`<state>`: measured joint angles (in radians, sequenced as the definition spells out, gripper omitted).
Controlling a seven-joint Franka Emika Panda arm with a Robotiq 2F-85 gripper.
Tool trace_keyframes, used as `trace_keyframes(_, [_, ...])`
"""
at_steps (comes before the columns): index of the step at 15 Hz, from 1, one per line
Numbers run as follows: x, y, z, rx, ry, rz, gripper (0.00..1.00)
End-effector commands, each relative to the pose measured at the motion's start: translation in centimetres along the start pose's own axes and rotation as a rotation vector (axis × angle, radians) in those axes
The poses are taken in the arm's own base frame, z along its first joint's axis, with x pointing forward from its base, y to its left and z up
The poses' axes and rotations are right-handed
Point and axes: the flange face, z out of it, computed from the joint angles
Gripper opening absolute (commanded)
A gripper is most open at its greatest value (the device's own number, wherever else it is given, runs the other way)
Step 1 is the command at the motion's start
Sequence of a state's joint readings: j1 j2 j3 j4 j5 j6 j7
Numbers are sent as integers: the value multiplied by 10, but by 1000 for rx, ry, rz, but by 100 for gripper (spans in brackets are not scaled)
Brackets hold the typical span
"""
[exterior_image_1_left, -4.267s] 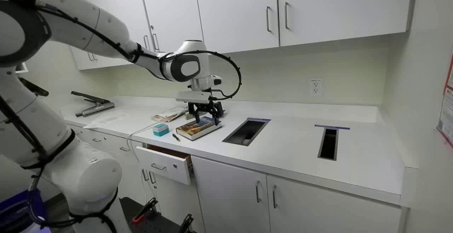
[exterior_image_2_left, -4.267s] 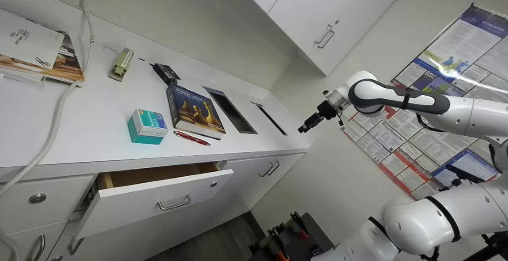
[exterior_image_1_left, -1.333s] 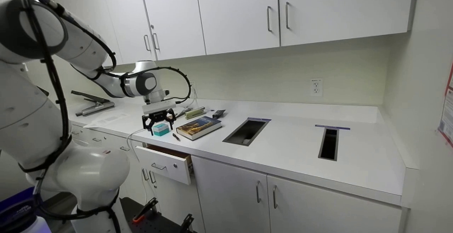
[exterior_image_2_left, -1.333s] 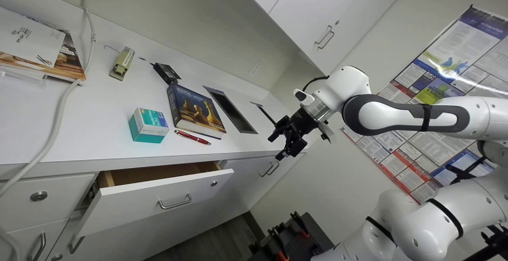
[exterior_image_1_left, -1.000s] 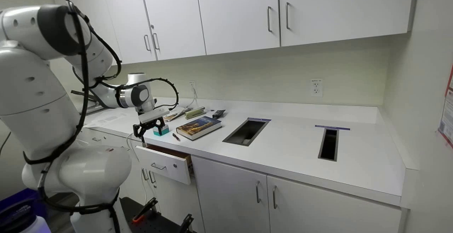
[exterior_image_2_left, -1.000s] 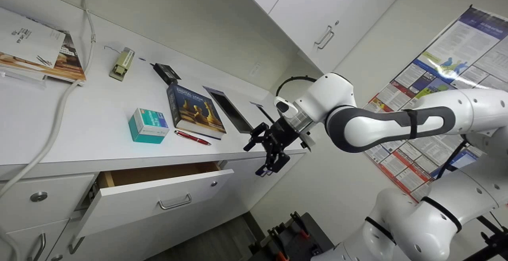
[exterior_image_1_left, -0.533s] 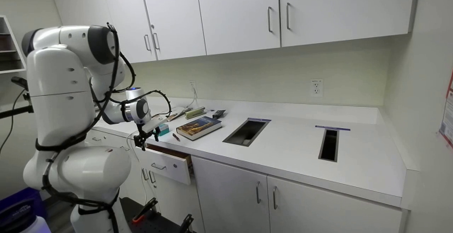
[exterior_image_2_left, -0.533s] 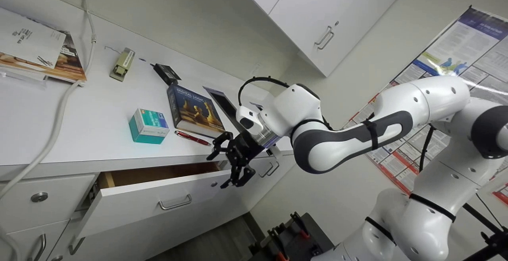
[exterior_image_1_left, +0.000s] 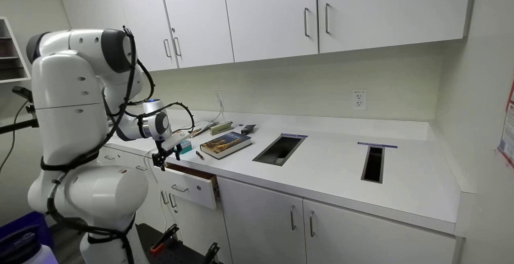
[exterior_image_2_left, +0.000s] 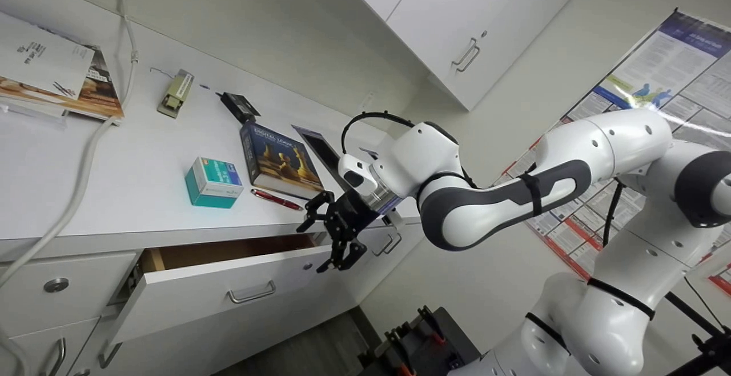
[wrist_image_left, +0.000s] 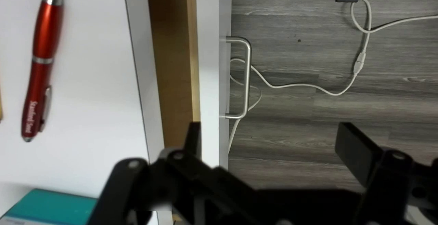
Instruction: Open the first drawer from the right and then put the pen inside it
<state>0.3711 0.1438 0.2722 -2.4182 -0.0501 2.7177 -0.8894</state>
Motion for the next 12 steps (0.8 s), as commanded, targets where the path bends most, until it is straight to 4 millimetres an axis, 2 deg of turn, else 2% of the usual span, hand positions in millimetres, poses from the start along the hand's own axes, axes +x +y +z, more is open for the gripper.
trace_keyframes(1, [9,-2,16,-11,-24,-21,100])
trace_keyframes(12, [22,-9,68,-120,-104,-106,100])
